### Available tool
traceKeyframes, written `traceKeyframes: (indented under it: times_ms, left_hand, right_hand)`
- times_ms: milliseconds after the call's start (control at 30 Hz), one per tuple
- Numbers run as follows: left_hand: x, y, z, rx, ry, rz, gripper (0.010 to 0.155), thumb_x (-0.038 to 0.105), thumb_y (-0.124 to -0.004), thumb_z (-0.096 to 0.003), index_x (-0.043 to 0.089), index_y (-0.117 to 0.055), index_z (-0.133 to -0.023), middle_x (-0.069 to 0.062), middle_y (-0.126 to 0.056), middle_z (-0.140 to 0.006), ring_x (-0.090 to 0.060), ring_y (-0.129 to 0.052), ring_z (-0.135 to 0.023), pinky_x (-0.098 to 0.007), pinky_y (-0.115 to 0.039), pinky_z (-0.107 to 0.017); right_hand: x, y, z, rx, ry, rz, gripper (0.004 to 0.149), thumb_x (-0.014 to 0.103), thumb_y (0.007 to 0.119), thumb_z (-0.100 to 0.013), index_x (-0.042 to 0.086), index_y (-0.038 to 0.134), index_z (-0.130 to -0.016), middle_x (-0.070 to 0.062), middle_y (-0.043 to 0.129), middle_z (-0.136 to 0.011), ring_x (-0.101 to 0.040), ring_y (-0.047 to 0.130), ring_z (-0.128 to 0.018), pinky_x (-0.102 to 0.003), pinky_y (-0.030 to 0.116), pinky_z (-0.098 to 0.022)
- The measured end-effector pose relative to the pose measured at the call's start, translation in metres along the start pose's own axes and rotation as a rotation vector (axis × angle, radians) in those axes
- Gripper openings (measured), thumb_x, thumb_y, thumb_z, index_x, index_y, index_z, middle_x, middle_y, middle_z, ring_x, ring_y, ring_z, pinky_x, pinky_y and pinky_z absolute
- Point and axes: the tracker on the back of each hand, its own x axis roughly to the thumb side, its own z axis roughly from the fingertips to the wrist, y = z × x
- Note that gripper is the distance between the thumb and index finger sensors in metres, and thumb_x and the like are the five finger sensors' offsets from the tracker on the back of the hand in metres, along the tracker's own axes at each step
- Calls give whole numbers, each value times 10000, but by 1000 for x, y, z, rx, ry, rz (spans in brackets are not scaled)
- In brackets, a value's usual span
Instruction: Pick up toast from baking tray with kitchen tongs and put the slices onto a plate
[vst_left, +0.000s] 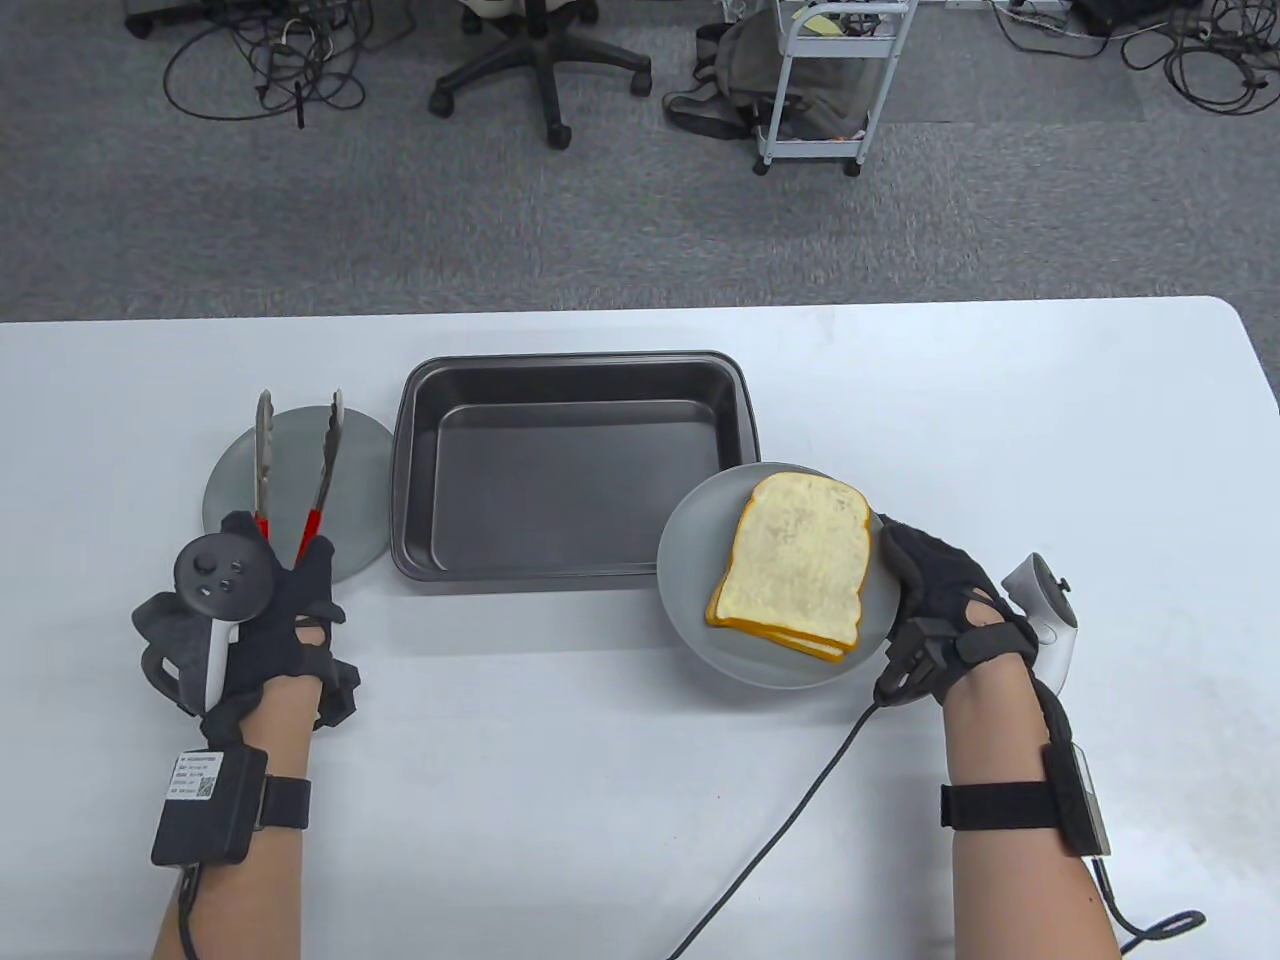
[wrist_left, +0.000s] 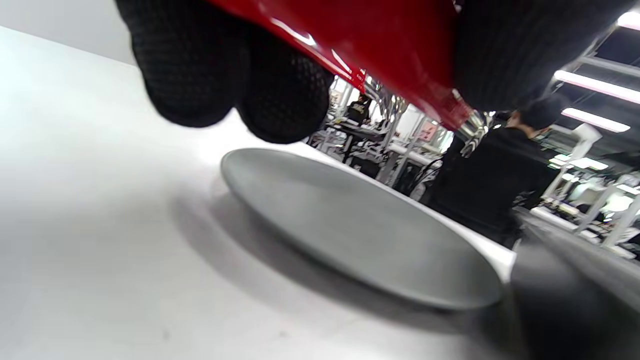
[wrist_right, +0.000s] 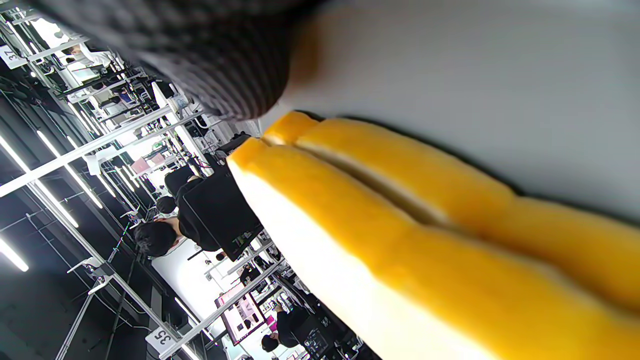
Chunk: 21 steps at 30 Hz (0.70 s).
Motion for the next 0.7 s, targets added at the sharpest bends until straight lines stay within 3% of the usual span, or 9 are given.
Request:
traceKeyframes:
  times_ms: [333,700]
  left_hand:
    - [2,-19,-24,-27,120,-100,827,613,-803,-472,210,-422,-1085,-60,-692,-1008,-349,-706,-891,-484,-698,-679]
    - [11,-33,-40,-93,186,-245,848,651,-811,-448,220,-445,-1079,-41,-706,-1007,-346,-658,-930,-514,-646,-717]
  right_hand:
    - [2,-3,2,-12,-2,0,538,364,826,-438,105,819,-909,-239,956,-819,-435,1085,-574,-541,968,-393]
    - [2,-4,2,-17,0,5,540,364,826,-438,102,817,-910,-241,956,-818,-436,1084,-575,-540,968,-394]
